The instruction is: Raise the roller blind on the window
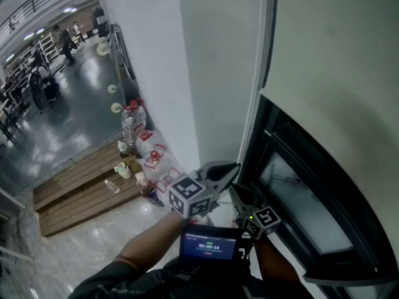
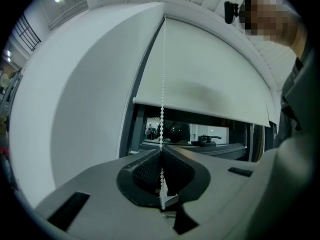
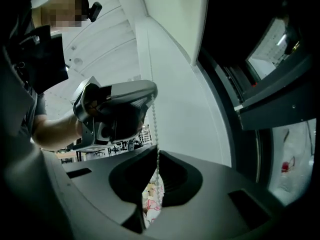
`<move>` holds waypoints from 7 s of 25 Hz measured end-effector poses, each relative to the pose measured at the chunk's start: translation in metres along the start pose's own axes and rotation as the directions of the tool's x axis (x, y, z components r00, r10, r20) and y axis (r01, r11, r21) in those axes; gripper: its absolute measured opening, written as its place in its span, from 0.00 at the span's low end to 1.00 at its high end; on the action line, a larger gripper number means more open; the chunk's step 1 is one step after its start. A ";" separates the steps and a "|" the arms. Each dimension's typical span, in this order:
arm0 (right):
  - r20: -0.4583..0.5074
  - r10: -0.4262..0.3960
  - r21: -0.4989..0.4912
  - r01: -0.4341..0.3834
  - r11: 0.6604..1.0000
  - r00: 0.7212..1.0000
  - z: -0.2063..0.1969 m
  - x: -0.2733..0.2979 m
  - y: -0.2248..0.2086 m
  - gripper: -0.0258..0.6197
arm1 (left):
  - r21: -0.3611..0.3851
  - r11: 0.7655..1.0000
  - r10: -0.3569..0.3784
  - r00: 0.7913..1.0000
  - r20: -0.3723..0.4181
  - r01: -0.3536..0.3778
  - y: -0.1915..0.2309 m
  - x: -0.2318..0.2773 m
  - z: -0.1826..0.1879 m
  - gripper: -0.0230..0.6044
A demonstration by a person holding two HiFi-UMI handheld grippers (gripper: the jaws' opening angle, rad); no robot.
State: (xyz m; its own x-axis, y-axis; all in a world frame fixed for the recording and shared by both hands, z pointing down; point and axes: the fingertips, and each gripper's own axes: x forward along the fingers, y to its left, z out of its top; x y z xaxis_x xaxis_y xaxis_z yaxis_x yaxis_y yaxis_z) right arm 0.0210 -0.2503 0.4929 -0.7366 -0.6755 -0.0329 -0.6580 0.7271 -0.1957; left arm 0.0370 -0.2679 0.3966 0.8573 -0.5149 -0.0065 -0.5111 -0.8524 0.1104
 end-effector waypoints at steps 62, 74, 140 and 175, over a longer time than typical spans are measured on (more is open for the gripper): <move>0.363 0.153 -0.179 -0.093 0.979 0.919 0.214 -0.003 0.019 0.05 | -0.169 0.984 0.042 0.996 -0.074 -0.054 0.019 -0.035 -0.070 0.14; 0.347 0.172 -0.184 -0.113 0.976 0.922 0.209 0.002 0.022 0.05 | 0.063 0.996 -0.076 0.972 0.224 0.063 -0.013 -0.028 0.169 0.15; 0.033 0.056 -0.222 -0.047 0.974 0.998 0.182 -0.027 -0.009 0.19 | 0.001 0.996 -0.085 0.995 -0.055 0.085 -0.006 0.006 0.001 0.04; 0.049 0.196 -0.135 -0.188 0.973 0.979 0.191 0.007 0.033 0.05 | -0.086 0.993 -0.096 0.982 -0.162 0.083 -0.011 -0.001 -0.088 0.04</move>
State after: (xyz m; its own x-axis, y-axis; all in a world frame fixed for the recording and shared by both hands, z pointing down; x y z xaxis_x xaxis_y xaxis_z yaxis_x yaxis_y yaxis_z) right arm 0.0240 -0.2538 0.2991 -0.8428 -0.5251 -0.1182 -0.5228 0.8509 -0.0521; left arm 0.0471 -0.2504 0.4828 0.9012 -0.4089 0.1439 -0.4309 -0.8811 0.1950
